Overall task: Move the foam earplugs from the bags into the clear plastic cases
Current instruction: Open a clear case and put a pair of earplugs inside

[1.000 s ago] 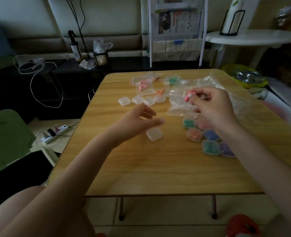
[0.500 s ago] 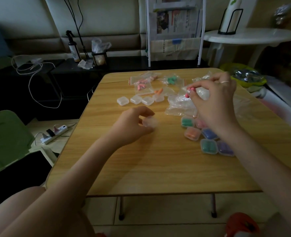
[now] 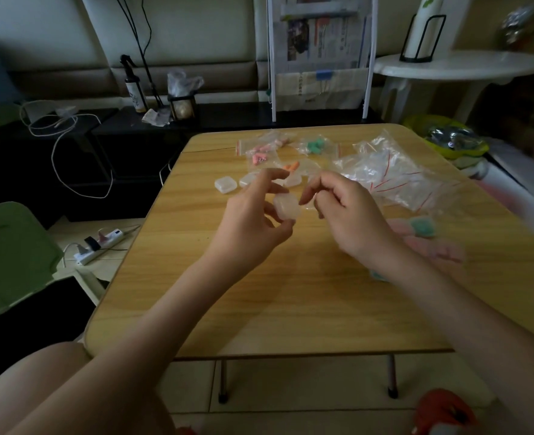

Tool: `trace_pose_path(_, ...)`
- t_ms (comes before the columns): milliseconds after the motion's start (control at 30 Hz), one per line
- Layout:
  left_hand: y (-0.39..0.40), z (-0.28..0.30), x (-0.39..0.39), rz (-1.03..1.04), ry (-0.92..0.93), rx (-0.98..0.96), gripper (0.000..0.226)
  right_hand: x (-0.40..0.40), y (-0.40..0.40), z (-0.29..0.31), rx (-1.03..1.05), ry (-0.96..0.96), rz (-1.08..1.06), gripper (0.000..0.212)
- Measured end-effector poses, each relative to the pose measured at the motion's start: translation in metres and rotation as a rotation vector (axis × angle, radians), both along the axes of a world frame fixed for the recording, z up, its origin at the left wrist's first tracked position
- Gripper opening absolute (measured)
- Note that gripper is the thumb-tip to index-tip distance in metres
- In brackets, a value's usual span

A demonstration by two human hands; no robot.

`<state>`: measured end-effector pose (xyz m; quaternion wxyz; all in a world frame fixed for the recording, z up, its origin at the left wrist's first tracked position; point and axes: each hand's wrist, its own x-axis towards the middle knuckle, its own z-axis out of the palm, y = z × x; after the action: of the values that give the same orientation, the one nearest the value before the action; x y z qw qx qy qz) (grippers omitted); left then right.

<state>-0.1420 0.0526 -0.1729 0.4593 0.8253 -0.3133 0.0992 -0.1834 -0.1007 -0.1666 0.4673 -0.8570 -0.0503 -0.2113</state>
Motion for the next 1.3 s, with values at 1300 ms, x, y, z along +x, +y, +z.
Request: trace_pose_path(1300, 0.006, 0.004, 0.010, -0.237, 0.939, -0.511, 0.028, -0.002, -0.014, 0.003, -0.062, 0.190, 0.124, 0.023)
